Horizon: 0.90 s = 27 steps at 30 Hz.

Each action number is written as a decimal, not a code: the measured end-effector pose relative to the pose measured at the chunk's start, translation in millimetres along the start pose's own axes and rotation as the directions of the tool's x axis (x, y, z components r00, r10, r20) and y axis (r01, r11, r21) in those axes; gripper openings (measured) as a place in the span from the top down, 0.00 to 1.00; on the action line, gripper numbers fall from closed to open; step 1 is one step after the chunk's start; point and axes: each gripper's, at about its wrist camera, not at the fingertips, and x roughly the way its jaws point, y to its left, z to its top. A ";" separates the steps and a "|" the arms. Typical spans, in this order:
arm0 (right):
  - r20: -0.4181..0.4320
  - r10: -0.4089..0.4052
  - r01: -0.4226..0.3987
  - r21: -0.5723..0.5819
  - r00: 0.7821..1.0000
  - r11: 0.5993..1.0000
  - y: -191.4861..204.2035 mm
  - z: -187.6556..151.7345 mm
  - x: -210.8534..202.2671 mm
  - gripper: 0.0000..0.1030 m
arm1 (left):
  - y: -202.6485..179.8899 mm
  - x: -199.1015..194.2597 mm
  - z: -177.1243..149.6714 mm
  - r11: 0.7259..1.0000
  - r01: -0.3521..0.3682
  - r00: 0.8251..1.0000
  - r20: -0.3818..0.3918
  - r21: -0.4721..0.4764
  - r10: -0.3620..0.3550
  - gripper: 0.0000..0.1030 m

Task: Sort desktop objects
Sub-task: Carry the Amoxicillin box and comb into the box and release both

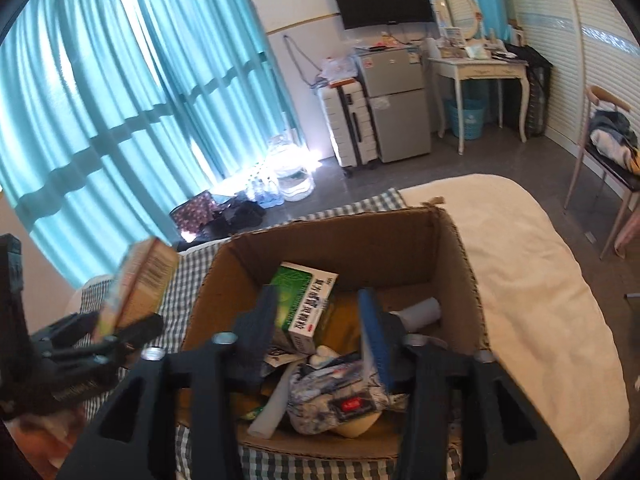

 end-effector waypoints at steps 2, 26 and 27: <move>0.014 -0.012 0.013 -0.011 1.000 1.000 -5.8 2.8 -6.6 0.41 | -11.6 7.4 -7.0 0.999 -0.041 0.999 -0.002 0.016 0.041 0.00; 0.018 -0.049 0.052 -0.219 0.999 0.974 49.0 -52.9 0.1 0.11 | 66.8 -53.2 -90.2 0.873 -0.253 0.920 0.177 -0.417 0.351 0.00; 0.010 -0.049 0.050 -0.219 0.999 0.975 49.8 -54.1 1.6 0.11 | 70.6 -54.8 -90.9 0.870 -0.255 0.919 0.174 -0.422 0.354 0.00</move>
